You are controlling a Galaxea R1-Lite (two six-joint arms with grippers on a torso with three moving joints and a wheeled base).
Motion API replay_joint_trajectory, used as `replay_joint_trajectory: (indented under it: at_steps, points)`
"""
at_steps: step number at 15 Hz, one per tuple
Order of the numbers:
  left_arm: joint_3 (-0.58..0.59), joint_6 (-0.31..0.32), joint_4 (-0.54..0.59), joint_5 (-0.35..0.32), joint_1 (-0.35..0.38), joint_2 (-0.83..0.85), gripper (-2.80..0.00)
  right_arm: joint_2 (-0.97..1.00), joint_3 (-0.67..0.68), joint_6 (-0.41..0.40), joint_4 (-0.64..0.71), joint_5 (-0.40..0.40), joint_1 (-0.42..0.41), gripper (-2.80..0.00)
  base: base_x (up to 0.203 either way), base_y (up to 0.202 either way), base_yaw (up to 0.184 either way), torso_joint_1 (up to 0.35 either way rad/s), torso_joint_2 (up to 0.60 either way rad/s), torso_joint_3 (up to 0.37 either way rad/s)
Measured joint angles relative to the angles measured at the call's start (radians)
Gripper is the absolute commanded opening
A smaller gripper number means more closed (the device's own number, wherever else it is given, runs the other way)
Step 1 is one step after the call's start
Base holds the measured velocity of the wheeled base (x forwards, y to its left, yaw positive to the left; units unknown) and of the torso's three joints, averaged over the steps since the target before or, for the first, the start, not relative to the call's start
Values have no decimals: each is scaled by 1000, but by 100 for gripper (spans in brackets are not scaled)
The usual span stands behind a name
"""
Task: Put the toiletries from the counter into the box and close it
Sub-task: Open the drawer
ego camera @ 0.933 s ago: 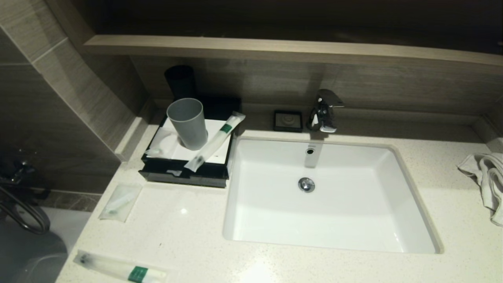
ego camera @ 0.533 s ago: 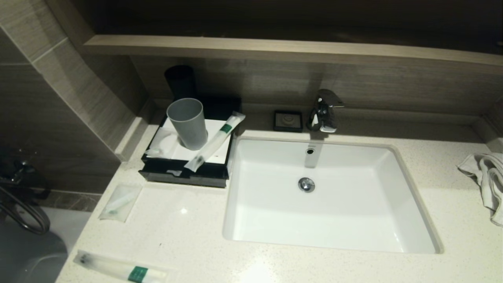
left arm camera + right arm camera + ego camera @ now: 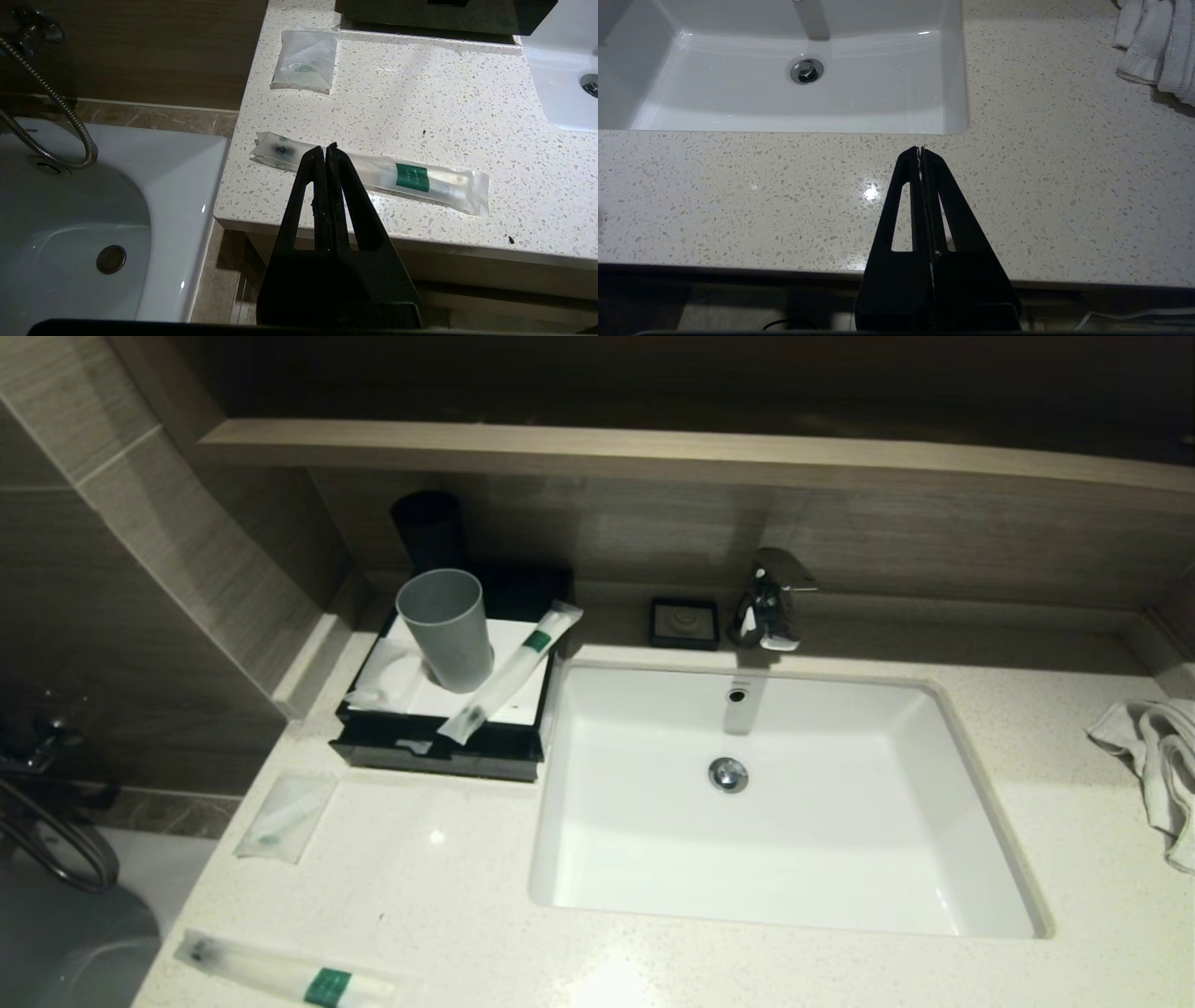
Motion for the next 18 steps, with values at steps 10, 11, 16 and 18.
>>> replay_joint_trajectory:
  at_steps: [10, 11, 16, 18]
  points:
    - [-37, 17, 3, -3, 0, 0, -280, 0, 0, 0, 0, 0, 0, -280, 0, 0, 0, 0, 0, 0]
    - [-64, 17, 5, -7, 0, 0, -280, 0, 0, 0, 0, 0, 0, -280, 0, 0, 0, 0, 0, 0]
    - [-234, 17, 114, -64, 0, 0, -280, 0, 0, 0, 0, 0, 0, -280, 0, 0, 0, 0, 0, 0]
    - [-325, 17, 213, -119, 0, 0, -280, 0, 0, 0, 0, 0, 0, -280, 0, 0, 0, 0, 0, 0]
